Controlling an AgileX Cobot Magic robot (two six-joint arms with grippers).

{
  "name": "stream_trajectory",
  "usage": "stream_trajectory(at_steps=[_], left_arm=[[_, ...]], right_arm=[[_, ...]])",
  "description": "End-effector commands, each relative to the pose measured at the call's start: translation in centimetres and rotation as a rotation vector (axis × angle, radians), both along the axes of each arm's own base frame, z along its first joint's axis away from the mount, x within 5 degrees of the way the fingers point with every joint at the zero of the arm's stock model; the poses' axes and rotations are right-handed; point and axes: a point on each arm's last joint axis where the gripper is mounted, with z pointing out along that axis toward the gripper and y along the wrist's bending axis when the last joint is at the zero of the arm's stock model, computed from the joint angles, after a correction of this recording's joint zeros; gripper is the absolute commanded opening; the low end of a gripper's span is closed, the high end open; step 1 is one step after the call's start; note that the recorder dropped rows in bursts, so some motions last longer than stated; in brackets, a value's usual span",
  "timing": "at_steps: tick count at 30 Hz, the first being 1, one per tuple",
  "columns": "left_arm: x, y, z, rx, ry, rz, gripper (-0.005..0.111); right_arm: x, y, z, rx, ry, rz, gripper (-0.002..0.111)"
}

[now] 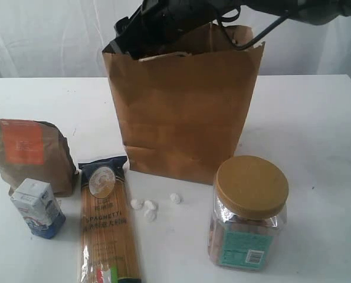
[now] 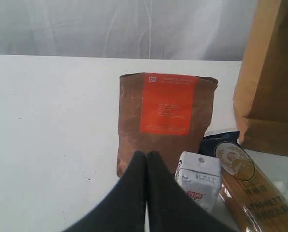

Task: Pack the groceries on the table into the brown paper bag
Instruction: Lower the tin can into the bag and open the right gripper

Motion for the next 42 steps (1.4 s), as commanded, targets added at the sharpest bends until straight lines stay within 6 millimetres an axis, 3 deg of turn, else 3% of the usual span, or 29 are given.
stream_trajectory(at_steps=[1, 21, 29, 42], left_arm=[[0.01, -0.04, -0.08, -0.017, -0.002, -0.001, 0.0], [0.01, -0.04, -0.08, -0.017, -0.002, -0.001, 0.0], [0.01, -0.04, -0.08, -0.017, -0.002, -0.001, 0.0], [0.01, -0.04, -0.08, -0.017, -0.002, -0.001, 0.0]], right_arm=[[0.1, -0.35, 1.04, -0.001, -0.055, -0.008, 0.064], [-0.13, -0.44, 0.63, -0.031, -0.011, 0.0, 0.064], [-0.13, -0.44, 0.63, -0.031, -0.011, 0.0, 0.084], [-0.27, -0.51, 0.37, -0.05, 0.015, 0.005, 0.084]])
